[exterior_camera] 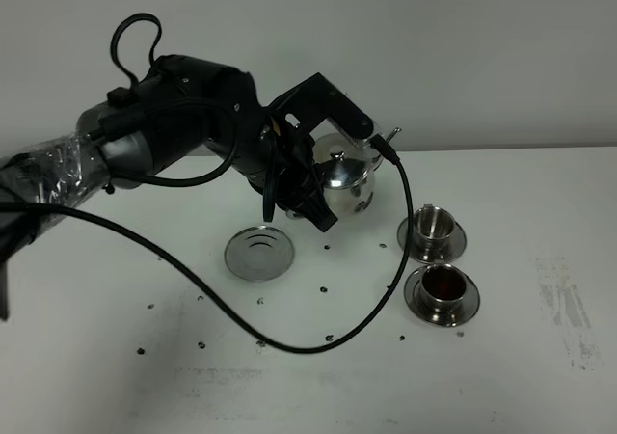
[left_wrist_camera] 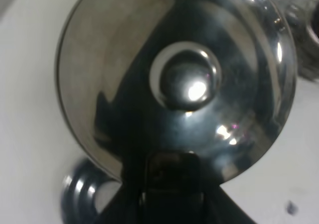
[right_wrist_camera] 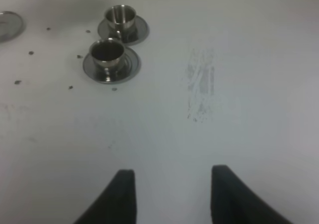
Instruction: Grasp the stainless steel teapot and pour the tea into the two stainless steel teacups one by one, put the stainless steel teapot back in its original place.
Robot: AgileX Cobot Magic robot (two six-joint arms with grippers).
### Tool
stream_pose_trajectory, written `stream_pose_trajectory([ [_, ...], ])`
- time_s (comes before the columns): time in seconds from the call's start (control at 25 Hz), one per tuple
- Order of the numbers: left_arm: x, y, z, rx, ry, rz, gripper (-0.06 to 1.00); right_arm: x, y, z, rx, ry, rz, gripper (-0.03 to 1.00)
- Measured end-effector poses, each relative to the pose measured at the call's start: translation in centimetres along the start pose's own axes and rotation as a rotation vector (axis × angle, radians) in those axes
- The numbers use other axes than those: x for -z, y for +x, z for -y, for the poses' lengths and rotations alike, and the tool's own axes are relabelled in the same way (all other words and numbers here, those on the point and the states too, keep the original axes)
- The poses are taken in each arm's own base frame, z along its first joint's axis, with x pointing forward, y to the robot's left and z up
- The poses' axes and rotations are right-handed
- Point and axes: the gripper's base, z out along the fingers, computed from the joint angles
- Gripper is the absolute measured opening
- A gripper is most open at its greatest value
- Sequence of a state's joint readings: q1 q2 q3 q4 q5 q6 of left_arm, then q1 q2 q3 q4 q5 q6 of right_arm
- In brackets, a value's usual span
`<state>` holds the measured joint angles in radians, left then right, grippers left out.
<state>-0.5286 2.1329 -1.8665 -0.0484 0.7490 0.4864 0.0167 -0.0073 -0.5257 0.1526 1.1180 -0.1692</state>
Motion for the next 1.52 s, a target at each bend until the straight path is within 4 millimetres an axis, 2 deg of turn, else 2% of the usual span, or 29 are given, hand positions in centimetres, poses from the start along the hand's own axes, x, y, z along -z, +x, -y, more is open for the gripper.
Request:
stream_pose_trajectory([
  [0.16,-2.0,-1.4,-0.9,-0.012,-0.009,0.001,0.22,0.0,0.0,0.0,0.000,0.000,0.000,0.34],
  [0.36,-5.4,-1.5,-1.4,-0.053,-0.030,-0.038,0.22,0.0,0.0,0.0,0.000,0.000,0.000,0.34],
  [0.52,-6.8,-1.3,-1.3,-0.163,-0.035,-0.057,0.22,0.0,0.0,0.0,0.000,0.000,0.000,0.34],
  [0.84,-6.9,-1.4,-1.4,-0.484,-0.070,-0.080,0.22,0.0,0.0,0.0,0.000,0.000,0.000,0.34],
  [1.08,-7.7,-1.6,-1.0,-0.671,-0.089,-0.064,0.22,0.0,0.0,0.0,0.000,0.000,0.000,0.34],
  [1.24,-8.6,-1.7,-0.3,-0.733,-0.105,-0.051,0.22,0.0,0.0,0.0,0.000,0.000,0.000,0.34],
  [1.52,-9.1,-2.2,0.1,-0.813,-0.167,-0.048,0.22,0.0,0.0,0.0,0.000,0.000,0.000,0.34],
])
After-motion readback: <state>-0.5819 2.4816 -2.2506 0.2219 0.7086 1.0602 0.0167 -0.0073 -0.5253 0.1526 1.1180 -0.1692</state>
